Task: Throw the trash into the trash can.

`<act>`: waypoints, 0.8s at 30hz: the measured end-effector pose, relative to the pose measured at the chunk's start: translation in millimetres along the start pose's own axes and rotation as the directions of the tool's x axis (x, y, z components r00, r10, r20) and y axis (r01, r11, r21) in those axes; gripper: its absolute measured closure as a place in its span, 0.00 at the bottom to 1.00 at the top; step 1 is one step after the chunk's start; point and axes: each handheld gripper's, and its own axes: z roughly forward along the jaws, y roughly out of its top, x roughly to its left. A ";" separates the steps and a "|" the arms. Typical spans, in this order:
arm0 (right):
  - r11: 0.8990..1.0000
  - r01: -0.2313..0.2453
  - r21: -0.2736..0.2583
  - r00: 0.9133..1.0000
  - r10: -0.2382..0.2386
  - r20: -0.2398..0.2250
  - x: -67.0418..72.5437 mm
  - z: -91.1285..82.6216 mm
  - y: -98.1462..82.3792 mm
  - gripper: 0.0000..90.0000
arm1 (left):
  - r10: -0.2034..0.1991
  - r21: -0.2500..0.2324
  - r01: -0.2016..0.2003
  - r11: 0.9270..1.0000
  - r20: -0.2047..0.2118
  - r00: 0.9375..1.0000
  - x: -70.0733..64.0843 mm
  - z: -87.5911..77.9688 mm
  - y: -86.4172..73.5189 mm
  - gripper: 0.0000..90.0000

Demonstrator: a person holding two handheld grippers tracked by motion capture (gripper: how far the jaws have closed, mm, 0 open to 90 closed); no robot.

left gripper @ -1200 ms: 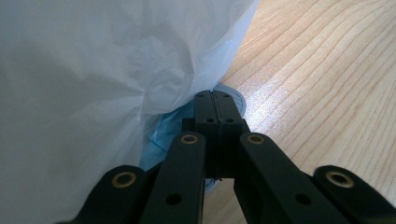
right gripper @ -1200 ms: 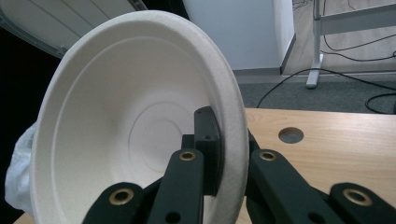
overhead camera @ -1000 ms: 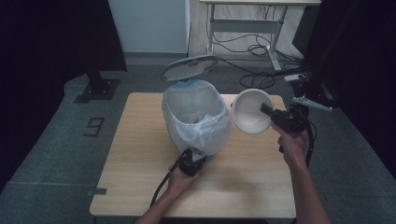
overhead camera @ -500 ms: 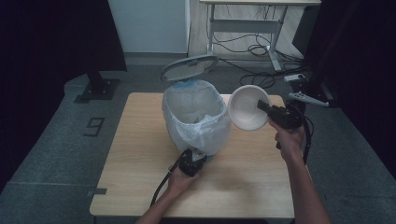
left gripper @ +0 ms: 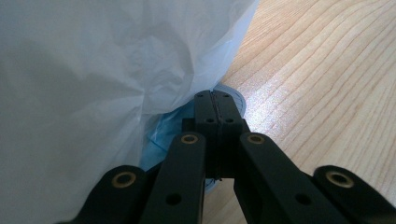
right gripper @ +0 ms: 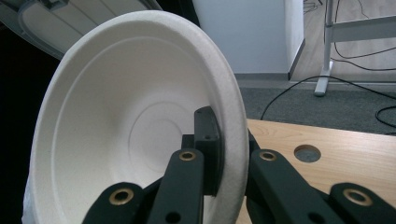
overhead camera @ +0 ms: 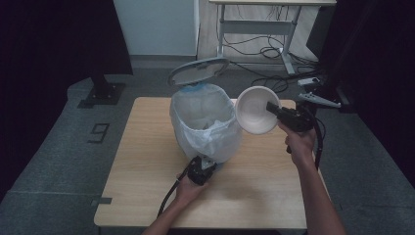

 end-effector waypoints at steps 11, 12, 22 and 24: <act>1.000 0.016 0.011 1.000 -0.016 -0.010 12.2 14.1 10.6 0.95 | -0.001 0.000 0.001 1.000 0.001 1.000 0.1 -0.1 0.0 1.00; 1.000 0.017 0.012 1.000 -0.017 -0.011 13.4 16.0 11.4 0.95 | -0.001 0.000 0.001 1.000 0.002 1.000 0.1 0.0 0.0 1.00; 0.999 0.030 0.024 0.999 -0.029 -0.025 23.8 30.7 17.6 0.95 | 0.001 0.000 -0.001 1.000 0.002 1.000 0.3 0.0 -0.1 1.00; 0.999 0.035 0.030 0.999 -0.034 -0.025 25.3 34.0 18.7 0.95 | 0.000 0.000 0.000 1.000 0.003 1.000 0.5 0.0 -0.1 1.00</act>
